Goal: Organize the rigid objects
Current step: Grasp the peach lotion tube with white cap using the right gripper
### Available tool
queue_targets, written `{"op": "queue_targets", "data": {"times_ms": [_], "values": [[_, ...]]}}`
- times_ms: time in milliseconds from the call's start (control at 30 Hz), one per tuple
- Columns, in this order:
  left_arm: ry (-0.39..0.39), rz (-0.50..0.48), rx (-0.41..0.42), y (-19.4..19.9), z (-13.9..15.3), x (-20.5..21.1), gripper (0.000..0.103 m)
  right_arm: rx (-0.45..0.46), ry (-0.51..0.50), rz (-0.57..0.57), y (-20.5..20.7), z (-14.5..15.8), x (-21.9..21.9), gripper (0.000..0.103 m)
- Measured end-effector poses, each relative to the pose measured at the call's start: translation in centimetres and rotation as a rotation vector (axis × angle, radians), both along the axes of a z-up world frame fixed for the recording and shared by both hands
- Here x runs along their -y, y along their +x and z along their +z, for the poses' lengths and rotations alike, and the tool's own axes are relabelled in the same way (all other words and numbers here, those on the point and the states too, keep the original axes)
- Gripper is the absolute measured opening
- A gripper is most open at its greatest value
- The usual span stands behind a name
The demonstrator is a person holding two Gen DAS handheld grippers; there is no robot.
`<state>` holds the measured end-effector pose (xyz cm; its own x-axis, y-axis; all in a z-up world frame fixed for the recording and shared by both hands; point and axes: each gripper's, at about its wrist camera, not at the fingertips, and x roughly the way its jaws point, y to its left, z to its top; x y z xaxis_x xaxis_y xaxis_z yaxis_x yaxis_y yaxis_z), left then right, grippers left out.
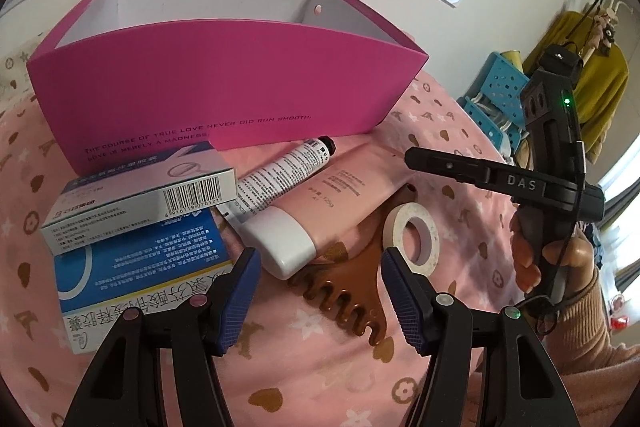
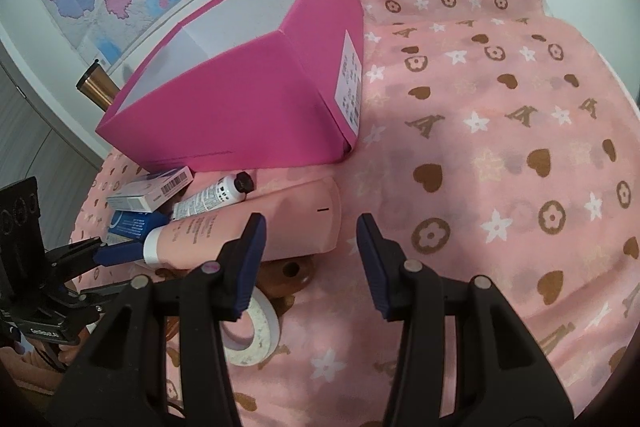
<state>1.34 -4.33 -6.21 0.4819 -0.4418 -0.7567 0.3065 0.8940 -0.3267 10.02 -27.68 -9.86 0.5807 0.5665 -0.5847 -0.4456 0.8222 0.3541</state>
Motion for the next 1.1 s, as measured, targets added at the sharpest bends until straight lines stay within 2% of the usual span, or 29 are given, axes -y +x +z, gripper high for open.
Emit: {"op": "queue_targets", "data": {"times_ms": [700,1100], "values": [[0.013,0.01,-0.025,0.5,-0.4,0.4,0.064,-0.026,-0.003,0.042,1.7,-0.6,-1.4,0.049],[0.019,0.01,-0.028,0.9,-0.5,0.7,0.068,0.01,-0.027,0.046,1.1,-0.2,-1.4,0.05]]}}
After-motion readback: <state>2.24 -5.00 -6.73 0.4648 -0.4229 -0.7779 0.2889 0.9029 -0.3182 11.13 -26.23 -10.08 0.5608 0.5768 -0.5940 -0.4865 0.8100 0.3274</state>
